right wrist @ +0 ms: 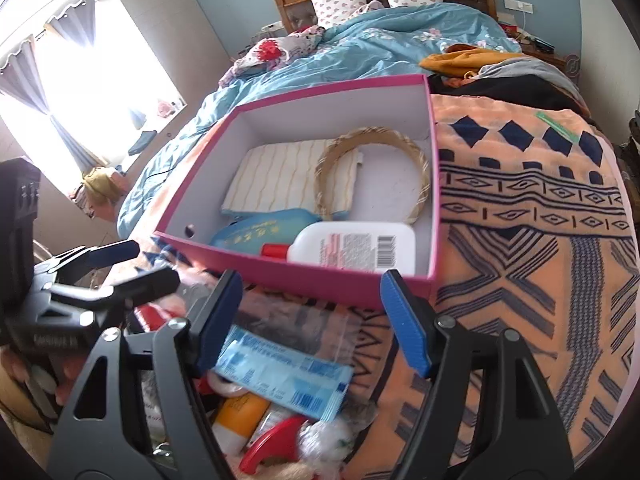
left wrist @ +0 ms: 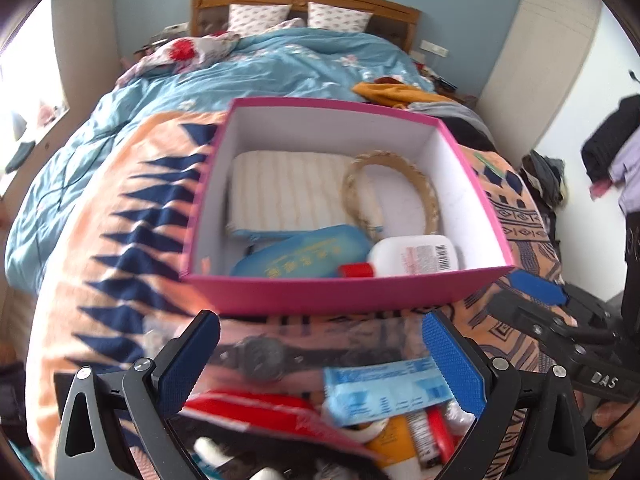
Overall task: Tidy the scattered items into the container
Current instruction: 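Withdraw the right gripper from the box back over the pile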
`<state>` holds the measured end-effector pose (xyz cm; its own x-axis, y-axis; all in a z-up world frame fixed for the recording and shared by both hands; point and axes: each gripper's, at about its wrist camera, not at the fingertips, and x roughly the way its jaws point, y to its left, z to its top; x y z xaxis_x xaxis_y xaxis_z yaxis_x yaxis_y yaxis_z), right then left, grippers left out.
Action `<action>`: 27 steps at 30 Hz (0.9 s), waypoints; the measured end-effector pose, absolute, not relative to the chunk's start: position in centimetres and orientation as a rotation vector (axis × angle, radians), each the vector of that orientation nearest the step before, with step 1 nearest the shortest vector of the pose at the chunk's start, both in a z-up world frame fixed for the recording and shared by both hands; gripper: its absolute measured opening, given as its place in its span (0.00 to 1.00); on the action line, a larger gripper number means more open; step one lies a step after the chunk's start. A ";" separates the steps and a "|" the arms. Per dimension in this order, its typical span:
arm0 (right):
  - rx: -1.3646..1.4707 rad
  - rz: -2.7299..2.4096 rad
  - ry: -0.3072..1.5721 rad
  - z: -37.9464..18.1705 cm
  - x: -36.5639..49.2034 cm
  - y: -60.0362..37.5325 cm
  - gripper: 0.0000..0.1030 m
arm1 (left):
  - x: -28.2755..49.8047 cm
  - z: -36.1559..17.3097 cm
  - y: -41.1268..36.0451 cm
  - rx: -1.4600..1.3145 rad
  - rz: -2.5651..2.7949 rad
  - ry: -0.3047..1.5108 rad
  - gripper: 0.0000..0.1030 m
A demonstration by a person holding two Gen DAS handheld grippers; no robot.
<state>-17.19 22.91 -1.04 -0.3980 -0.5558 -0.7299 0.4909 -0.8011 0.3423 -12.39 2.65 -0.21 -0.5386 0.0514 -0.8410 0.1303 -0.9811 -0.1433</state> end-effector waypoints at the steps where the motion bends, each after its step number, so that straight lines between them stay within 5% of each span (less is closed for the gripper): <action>1: 1.191 -2.193 -0.100 -1.2 -16.8 22.9 0.72 | -12.0 -0.2 2.1 1.480 -2.690 0.300 1.00; 10: 1.321 -2.089 -0.139 -4.6 -14.7 23.1 0.73 | -9.8 -1.3 -1.1 1.497 -2.623 0.312 1.00; 20: 1.502 -2.039 -0.223 -9.3 -14.3 24.2 0.73 | -11.1 -3.5 4.2 1.689 -2.707 0.230 0.99; 27: 1.523 -2.005 -0.309 -10.3 -14.9 25.3 0.73 | -12.6 -6.2 6.6 1.872 -2.668 0.229 0.90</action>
<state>-14.87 25.34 -10.27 -0.1654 -0.5830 -0.7955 0.3161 -0.7954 0.5171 -12.58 6.57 -6.20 -0.3382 0.1822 -0.9233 -0.0225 -0.9824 -0.1856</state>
